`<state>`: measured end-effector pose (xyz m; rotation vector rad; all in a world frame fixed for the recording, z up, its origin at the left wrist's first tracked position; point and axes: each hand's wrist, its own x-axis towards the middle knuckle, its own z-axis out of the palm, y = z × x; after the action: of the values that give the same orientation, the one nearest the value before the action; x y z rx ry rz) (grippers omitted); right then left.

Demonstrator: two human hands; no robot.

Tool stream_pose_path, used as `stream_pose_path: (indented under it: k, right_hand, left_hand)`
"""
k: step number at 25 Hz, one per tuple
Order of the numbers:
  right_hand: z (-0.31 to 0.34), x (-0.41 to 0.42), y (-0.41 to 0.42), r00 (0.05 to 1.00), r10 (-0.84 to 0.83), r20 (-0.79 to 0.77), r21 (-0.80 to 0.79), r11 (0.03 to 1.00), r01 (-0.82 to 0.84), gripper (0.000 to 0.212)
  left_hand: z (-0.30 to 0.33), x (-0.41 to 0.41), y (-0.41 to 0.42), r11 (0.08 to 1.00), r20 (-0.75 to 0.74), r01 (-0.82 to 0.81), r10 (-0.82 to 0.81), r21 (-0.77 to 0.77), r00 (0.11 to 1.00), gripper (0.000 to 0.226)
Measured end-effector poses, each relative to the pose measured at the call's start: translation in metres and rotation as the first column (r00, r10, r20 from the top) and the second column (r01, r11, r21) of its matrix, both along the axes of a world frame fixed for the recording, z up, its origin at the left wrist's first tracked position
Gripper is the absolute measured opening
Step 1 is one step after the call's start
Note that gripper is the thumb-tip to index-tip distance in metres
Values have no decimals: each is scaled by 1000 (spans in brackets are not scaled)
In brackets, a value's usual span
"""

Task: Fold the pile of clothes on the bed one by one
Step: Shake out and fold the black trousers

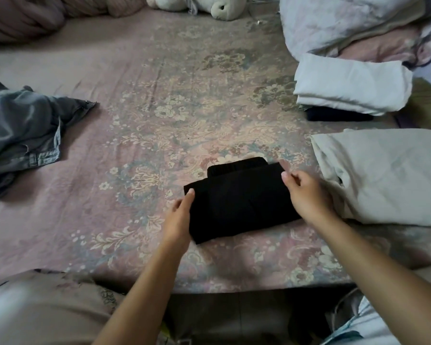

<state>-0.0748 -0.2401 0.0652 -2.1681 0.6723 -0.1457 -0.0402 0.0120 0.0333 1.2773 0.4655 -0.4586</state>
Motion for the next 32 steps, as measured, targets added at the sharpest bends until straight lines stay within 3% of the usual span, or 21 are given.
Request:
stream_pose_path:
  k: [3, 5, 7, 10, 13, 15, 20, 27, 28, 30, 32]
  right_hand:
    - [5, 0, 7, 983, -154, 103, 31, 988, 152, 24]
    - [-4, 1, 5, 965, -243, 99, 97, 967, 234, 23]
    - [-6, 0, 6, 944, -326, 59, 144, 938, 315, 28]
    - [6, -8, 5, 983, -129, -128, 88, 986, 141, 48]
    - [11, -17, -7, 941, 269, -204, 120, 961, -248, 34]
    - [5, -18, -14, 912, 341, -229, 39, 939, -341, 38]
    - [-10, 1, 12, 998, 34, 50, 2, 999, -34, 42]
    - [-6, 21, 13, 998, -22, -56, -321, 947, 2, 40]
    - [-1, 26, 9, 999, -37, -36, -306, 952, 24, 40]
    - [7, 42, 1, 992, -117, -38, -198, 974, 107, 43]
    - [10, 57, 0, 990, -97, -105, -168, 983, 79, 46]
  left_hand:
    - [6, -18, -11, 992, 96, -55, 44, 111, 994, 31]
    - [7, -28, -12, 985, 166, -36, 8, 166, 986, 29]
    - [8, -38, -9, 949, 262, -39, -47, 314, 964, 25]
    - [8, -38, -13, 872, 414, -126, -94, 472, 905, 18]
    - [11, -25, -23, 798, 506, -204, -142, 567, 851, 14]
    - [7, -17, -28, 730, 551, -261, -187, 632, 813, 20]
    - [4, 1, -34, 557, 437, -265, -199, 787, 877, 34]
    - [4, 11, -36, 357, 260, -156, -265, 921, 929, 37]
    - [6, 13, -33, 376, 258, -159, -232, 913, 938, 38]
    - [13, 25, -29, 517, 265, -181, -93, 837, 960, 42]
    - [16, 42, -26, 606, 250, -176, -38, 775, 968, 46]
